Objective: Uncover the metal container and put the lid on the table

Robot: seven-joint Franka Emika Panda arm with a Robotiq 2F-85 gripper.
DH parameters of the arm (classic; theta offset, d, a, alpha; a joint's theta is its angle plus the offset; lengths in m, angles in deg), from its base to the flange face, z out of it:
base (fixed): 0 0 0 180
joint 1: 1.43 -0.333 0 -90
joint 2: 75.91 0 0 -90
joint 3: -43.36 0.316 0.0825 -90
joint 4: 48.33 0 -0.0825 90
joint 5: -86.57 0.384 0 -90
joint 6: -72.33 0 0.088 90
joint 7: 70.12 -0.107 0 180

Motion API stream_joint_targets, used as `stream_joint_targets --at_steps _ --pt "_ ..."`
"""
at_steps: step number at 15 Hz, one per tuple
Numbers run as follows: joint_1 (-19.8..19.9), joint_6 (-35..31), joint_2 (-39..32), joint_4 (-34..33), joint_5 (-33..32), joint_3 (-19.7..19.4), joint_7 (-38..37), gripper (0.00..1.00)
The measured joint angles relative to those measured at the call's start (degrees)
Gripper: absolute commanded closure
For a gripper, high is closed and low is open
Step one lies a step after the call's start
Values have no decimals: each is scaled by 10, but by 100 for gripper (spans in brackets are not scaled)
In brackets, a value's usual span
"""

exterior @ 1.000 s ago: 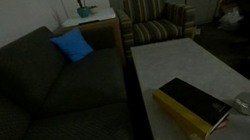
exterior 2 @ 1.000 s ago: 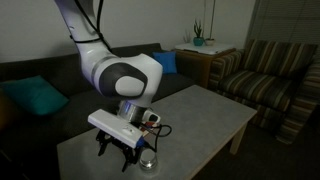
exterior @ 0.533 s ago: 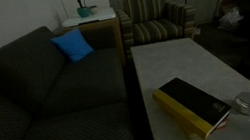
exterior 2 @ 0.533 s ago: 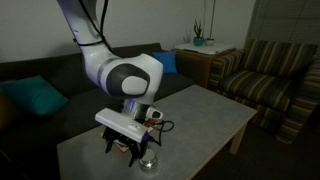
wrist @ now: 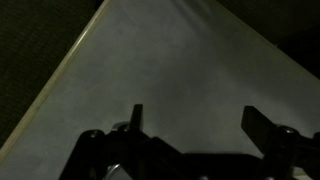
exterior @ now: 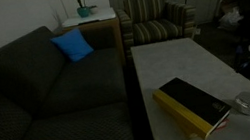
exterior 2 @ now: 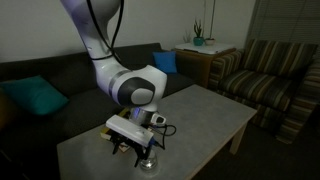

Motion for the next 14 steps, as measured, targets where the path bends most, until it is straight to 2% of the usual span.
stream_joint_targets --at_steps 5,14 --pt "-23 -1 -6 -13 -16 -14 -43 0" --pt "-27 -4 -89 -121 -16 -24 -66 0"
